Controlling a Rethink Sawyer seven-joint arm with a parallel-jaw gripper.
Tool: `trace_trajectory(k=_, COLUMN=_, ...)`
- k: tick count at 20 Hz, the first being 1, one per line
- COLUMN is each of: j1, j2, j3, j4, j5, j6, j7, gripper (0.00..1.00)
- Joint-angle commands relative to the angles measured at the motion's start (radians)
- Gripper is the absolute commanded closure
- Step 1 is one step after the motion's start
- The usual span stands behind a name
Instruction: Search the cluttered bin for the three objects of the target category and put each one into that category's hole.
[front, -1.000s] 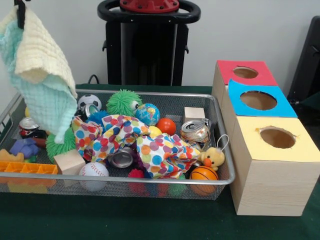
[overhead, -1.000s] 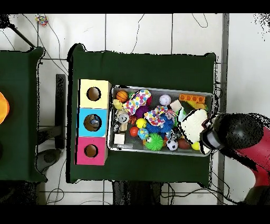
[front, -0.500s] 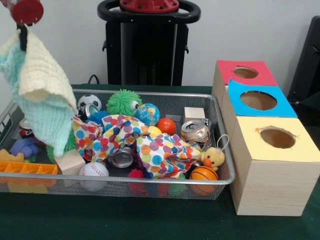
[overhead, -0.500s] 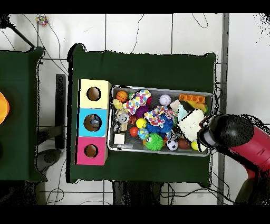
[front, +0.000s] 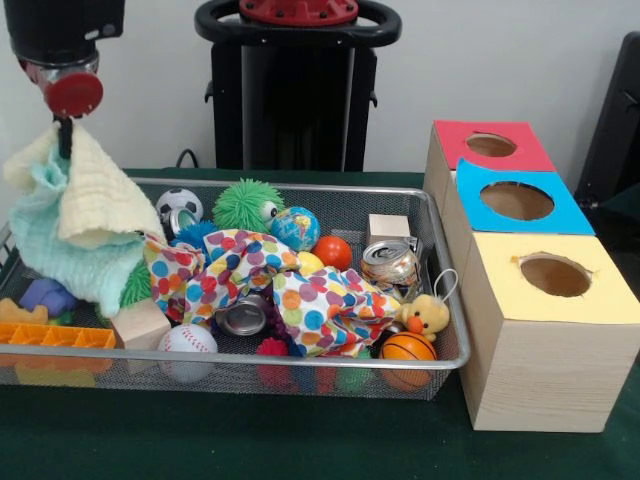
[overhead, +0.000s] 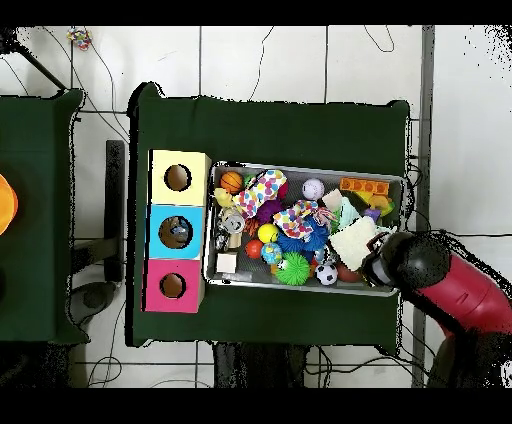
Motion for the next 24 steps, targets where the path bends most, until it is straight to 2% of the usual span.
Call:
trace_trajectory(k=1, j1=-0.021, j2=0.061, j3=0.105, j4=0.167, j5=0.037, j6=-0.098, j7=0.135, gripper=1.00)
trace_trajectory(k=7, j1=-0.008, j2=0.073, j3=0.081, j4=0.211, j5=0.053, j6=-0.163, j7=0.184, gripper=1.00)
trace_trajectory(k=17, j1=-0.033, j2=0.140, j3=0.113, j4=0.206, j5=0.054, j6=-0.246, j7=0.155, gripper=1.00)
trace_trajectory(k=24, j1=-0.038, j2=0.187, j3=0.123, j4=0.121, j5=0.037, j6=-0.219, j7=0.104, gripper=1.00)
